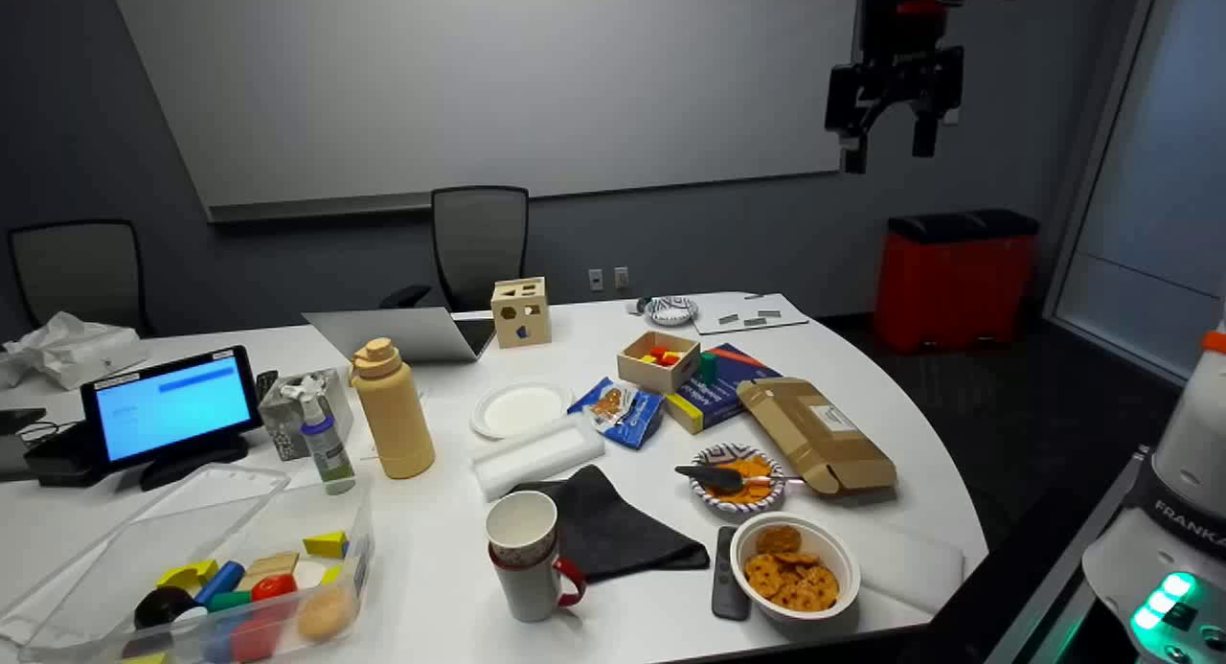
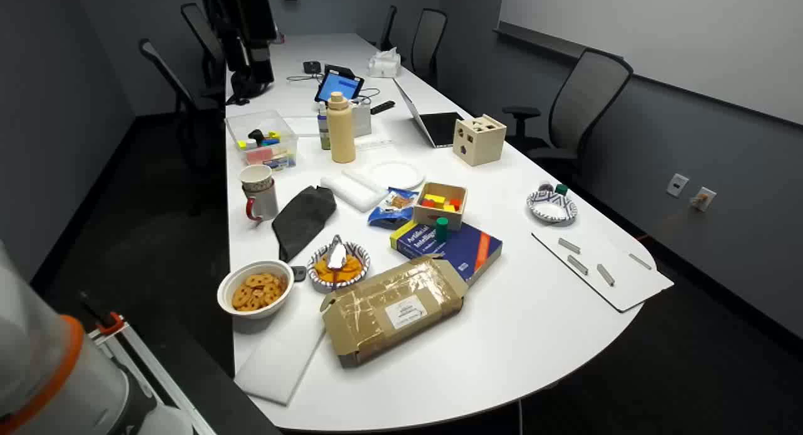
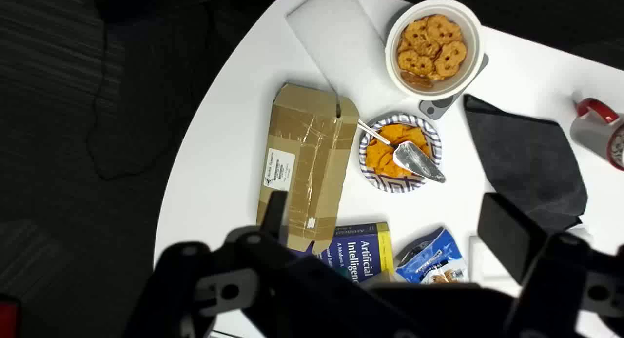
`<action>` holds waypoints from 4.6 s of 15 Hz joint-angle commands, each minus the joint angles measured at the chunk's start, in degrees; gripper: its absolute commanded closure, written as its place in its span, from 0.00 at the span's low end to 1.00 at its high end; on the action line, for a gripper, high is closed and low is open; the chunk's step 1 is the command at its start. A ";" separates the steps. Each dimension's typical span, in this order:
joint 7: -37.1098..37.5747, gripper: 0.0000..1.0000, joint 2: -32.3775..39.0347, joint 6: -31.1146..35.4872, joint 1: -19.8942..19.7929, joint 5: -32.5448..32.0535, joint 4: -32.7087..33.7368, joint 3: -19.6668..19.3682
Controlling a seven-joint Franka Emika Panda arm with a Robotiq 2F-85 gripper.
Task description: Use the towel to wipe the table.
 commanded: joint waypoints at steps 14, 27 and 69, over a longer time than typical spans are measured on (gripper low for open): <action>1.02 0.00 25.95 22.59 4.06 5.75 -0.18 4.78; 1.38 0.00 69.54 43.21 12.21 1.10 23.79 2.05; 3.54 0.89 102.43 46.15 24.73 1.01 52.34 -3.76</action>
